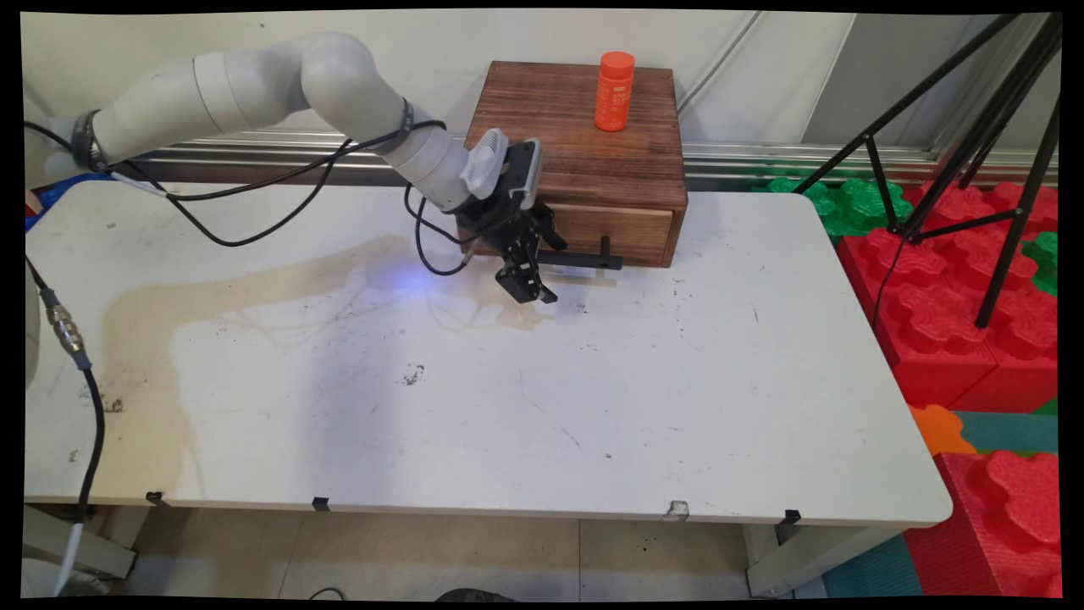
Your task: Open the drawer
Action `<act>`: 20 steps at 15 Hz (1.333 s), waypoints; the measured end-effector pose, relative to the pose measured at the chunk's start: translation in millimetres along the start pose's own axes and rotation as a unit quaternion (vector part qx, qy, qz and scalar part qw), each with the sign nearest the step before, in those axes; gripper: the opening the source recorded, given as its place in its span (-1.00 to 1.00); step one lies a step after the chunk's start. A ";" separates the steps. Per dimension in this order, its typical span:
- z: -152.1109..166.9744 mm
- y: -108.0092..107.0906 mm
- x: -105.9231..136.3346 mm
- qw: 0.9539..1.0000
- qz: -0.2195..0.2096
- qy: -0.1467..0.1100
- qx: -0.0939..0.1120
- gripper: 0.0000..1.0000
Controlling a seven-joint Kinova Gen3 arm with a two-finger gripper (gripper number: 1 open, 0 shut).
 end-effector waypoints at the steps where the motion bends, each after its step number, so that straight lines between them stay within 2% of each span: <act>1: 1.1 0.2 0.4 1.000 0.000 -0.001 -0.001 1.00; 11: 10.9 8.9 5.9 1.000 0.003 -0.005 -0.013 1.00; 20: 12.0 30.3 14.3 1.000 0.005 -0.002 -0.029 1.00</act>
